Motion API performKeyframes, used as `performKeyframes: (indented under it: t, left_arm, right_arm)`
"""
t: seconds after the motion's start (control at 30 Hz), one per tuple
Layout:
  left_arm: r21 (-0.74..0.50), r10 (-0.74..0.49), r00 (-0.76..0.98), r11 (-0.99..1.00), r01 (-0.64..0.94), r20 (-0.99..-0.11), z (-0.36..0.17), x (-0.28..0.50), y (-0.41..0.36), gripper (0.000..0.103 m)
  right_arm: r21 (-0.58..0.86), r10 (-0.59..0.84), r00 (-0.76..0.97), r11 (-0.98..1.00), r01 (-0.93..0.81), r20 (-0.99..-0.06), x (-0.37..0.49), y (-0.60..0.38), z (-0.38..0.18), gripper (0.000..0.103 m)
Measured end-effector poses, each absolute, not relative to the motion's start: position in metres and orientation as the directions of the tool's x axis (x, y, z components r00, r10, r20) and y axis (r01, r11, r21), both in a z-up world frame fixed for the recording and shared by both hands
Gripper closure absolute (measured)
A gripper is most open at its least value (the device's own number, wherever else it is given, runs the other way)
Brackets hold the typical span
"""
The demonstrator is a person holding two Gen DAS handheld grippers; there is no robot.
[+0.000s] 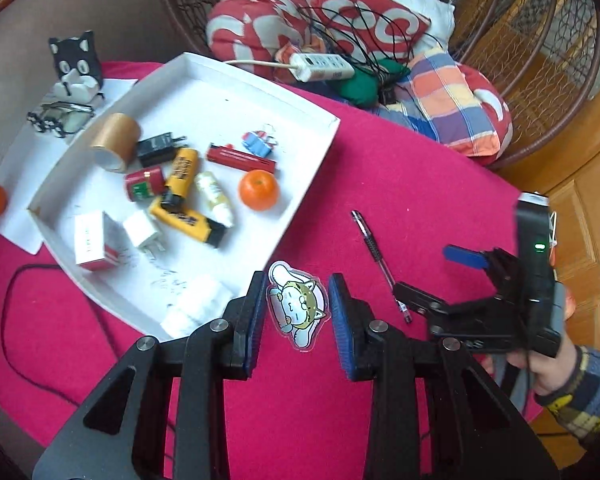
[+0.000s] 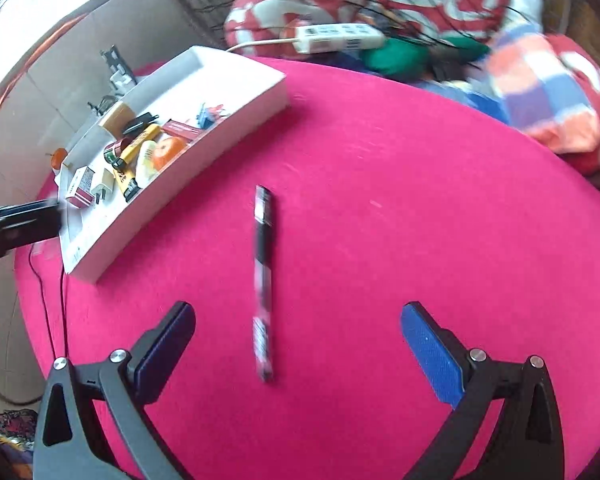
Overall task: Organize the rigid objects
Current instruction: 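Grasp the black pen with the right tool while the left tool holds the badge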
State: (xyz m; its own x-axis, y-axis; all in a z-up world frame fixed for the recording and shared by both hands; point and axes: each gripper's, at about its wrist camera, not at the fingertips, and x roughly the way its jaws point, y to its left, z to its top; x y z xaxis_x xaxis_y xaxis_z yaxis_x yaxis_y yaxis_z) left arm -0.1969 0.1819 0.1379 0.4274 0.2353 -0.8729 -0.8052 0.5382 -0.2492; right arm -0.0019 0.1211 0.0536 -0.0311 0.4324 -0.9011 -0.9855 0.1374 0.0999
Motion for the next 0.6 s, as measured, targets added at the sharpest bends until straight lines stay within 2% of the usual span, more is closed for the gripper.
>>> performKeyframes:
  t: [0.13, 0.17, 0.2, 0.23, 0.33, 0.4, 0.47, 0.6]
  left_arm:
    - [-0.254, 0.239, 0.428, 0.526, -0.811, -0.871, 0.140, -0.217, 0.190, 0.073]
    - [-0.256, 0.239, 0.429, 0.524, -0.812, -0.871, 0.141, -0.222, 0.193, 0.073]
    - [-0.257, 0.239, 0.429, 0.522, -0.813, -0.871, 0.140, -0.225, 0.195, 0.073]
    - [-0.258, 0.239, 0.429, 0.520, -0.814, -0.871, 0.141, -0.229, 0.198, 0.073]
    - [-0.259, 0.242, 0.434, 0.525, -0.811, -0.868, 0.144, -0.236, 0.204, 0.073]
    - [-0.260, 0.245, 0.444, 0.538, -0.802, -0.862, 0.149, -0.238, 0.207, 0.073]
    - [-0.257, 0.254, 0.456, 0.556, -0.791, -0.853, 0.155, -0.239, 0.209, 0.073]
    - [-0.242, 0.285, 0.482, 0.595, -0.767, -0.829, 0.174, -0.239, 0.211, 0.073]
  right_arm:
    - [-0.024, 0.353, 0.070, 0.132, -0.991, -0.933, -0.022, 0.141, 0.036, 0.001]
    - [-0.038, 0.338, 0.082, 0.136, -0.990, -0.937, -0.023, 0.143, 0.031, 0.012]
    - [-0.048, 0.317, 0.092, 0.143, -0.989, -0.944, -0.023, 0.145, 0.025, 0.036]
    - [-0.058, 0.327, 0.105, 0.149, -0.987, -0.939, -0.025, 0.144, 0.025, 0.036]
    - [-0.047, 0.333, 0.090, 0.135, -0.990, -0.939, -0.029, 0.143, 0.030, 0.062]
    - [-0.029, 0.330, 0.071, 0.130, -0.991, -0.941, -0.032, 0.142, 0.032, 0.088]
    - [-0.018, 0.328, 0.060, 0.130, -0.991, -0.943, -0.037, 0.140, 0.032, 0.096]
    - [0.076, 0.356, -0.011, 0.169, -0.983, -0.935, -0.041, 0.131, 0.041, 0.097]
